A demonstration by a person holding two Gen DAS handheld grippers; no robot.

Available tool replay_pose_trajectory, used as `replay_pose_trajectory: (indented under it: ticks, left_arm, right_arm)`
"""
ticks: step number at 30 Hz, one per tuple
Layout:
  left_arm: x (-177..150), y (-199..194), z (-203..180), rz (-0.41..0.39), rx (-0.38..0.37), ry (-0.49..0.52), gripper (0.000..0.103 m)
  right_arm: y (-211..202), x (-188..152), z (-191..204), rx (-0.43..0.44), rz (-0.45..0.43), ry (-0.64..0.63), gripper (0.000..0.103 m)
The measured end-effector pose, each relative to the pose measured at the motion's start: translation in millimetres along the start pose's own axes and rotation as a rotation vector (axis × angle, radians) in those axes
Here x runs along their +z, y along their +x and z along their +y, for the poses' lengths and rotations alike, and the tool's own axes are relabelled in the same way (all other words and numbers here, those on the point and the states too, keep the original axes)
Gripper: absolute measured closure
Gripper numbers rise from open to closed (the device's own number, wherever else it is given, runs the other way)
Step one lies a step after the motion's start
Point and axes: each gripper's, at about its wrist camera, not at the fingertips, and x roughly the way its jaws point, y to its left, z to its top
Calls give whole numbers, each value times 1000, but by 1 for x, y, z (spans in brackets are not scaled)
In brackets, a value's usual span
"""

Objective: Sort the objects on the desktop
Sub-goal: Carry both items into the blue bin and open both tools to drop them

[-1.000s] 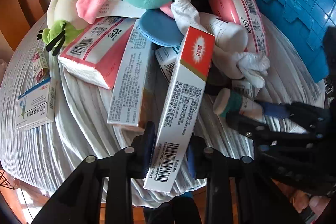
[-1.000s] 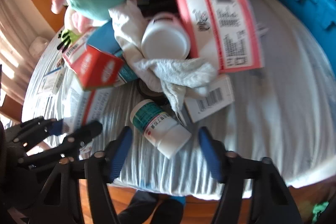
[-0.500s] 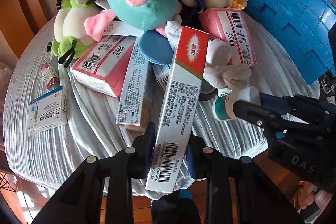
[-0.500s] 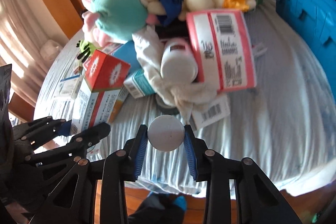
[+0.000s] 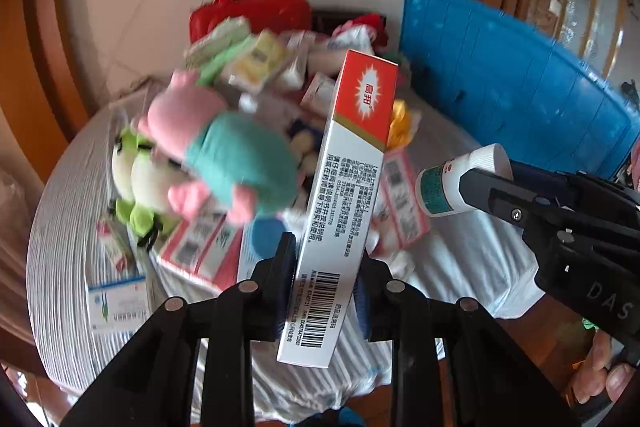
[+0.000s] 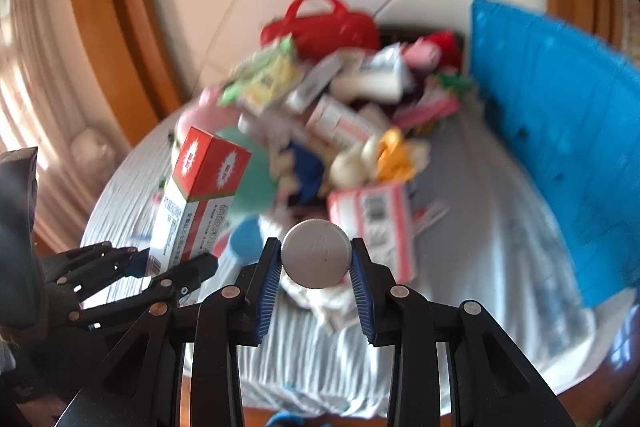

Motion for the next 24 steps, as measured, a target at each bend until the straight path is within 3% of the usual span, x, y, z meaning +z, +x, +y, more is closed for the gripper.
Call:
replay_pose_trajectory:
  ticks: [9, 14, 20, 24]
  left_arm:
    - [72, -19, -68, -140, -98, 64, 77]
    - [132, -23, -140, -199, -160, 94, 77]
    - [219, -7, -258, -270, -212, 87, 77]
    - [288, 26, -337, -159, -265, 35, 77]
  right_arm:
    - [-76, 59, -48, -133, -146, 19, 69]
    - [-127, 100, -107, -209, -217, -16, 69]
    - [-174, 157, -230, -280, -213, -136, 70]
    - [-170, 198, -328, -314, -108, -219, 70]
